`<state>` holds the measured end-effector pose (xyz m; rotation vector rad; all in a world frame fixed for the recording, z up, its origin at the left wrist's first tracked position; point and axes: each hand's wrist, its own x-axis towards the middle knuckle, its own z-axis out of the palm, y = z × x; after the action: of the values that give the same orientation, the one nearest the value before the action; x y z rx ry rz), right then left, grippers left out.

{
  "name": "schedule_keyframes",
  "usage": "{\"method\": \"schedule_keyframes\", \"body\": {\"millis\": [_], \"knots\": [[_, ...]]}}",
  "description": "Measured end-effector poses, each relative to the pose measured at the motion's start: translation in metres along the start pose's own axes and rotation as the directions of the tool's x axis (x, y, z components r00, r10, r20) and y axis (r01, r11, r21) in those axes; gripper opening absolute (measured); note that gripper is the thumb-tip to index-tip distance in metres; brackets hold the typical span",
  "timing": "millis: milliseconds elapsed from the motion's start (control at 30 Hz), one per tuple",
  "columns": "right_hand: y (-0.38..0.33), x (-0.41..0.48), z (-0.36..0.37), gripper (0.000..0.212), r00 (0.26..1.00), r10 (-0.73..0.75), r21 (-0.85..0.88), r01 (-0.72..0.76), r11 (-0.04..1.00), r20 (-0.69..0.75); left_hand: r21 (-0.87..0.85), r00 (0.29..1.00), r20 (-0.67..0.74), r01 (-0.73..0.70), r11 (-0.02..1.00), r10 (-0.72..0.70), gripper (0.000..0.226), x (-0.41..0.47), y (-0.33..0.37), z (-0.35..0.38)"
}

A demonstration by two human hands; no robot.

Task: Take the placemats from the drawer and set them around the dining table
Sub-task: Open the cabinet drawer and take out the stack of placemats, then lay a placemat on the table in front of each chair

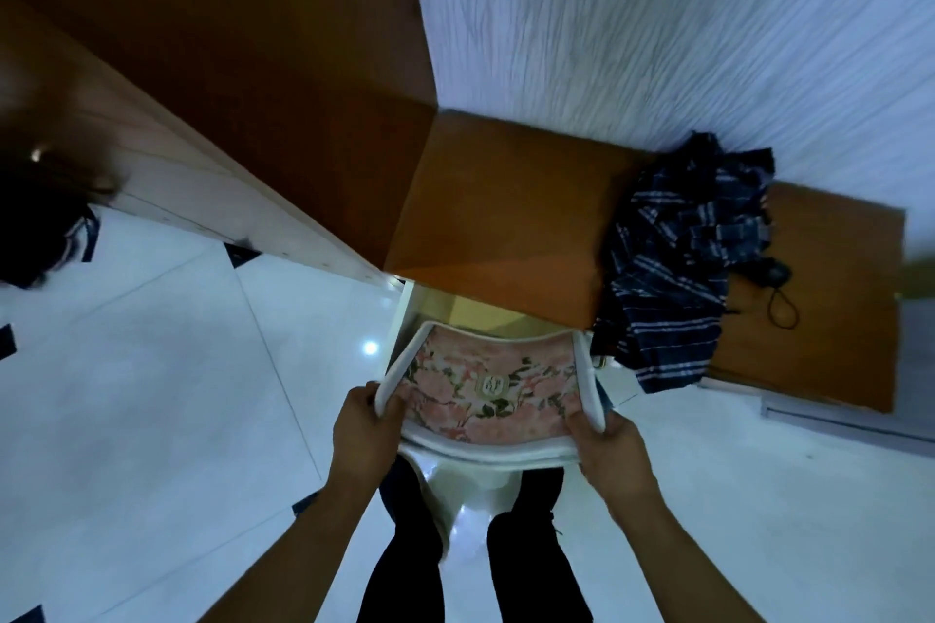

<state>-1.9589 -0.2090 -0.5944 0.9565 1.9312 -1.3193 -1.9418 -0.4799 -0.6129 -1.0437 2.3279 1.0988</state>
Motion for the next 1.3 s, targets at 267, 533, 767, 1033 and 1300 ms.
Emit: {"method": "schedule_keyframes", "body": {"millis": [267,533,767,1033,1300], "knots": [[-0.047,-0.116,-0.058,0.026,0.959,-0.269,-0.168,0.281,0.945,0.091,-0.074,0.989,-0.136,-0.071,0.995,0.060,0.021,-0.131,0.024,-0.087],[-0.110,-0.250,-0.031,0.005,0.760,-0.533,-0.179,0.622,0.762,0.372,-0.276,0.911,-0.411,-0.111,0.955,-0.013,0.019,-0.249,-0.015,-0.202],[-0.110,-0.365,0.089,0.007,0.515,-0.634,-0.130,0.824,0.551,0.577,-0.421,0.746,-0.649,-0.184,0.888,-0.153,0.020,-0.335,-0.117,-0.309],[-0.084,-0.489,0.249,0.015,0.237,-0.548,-0.057,0.944,0.324,0.802,-0.555,0.518,-0.755,-0.180,0.812,-0.401,0.018,-0.428,-0.266,-0.403],[-0.069,-0.582,0.399,0.010,-0.003,-0.355,0.076,0.978,0.193,0.935,-0.683,0.211,-0.731,-0.231,0.693,-0.649,0.015,-0.477,-0.360,-0.450]]}}
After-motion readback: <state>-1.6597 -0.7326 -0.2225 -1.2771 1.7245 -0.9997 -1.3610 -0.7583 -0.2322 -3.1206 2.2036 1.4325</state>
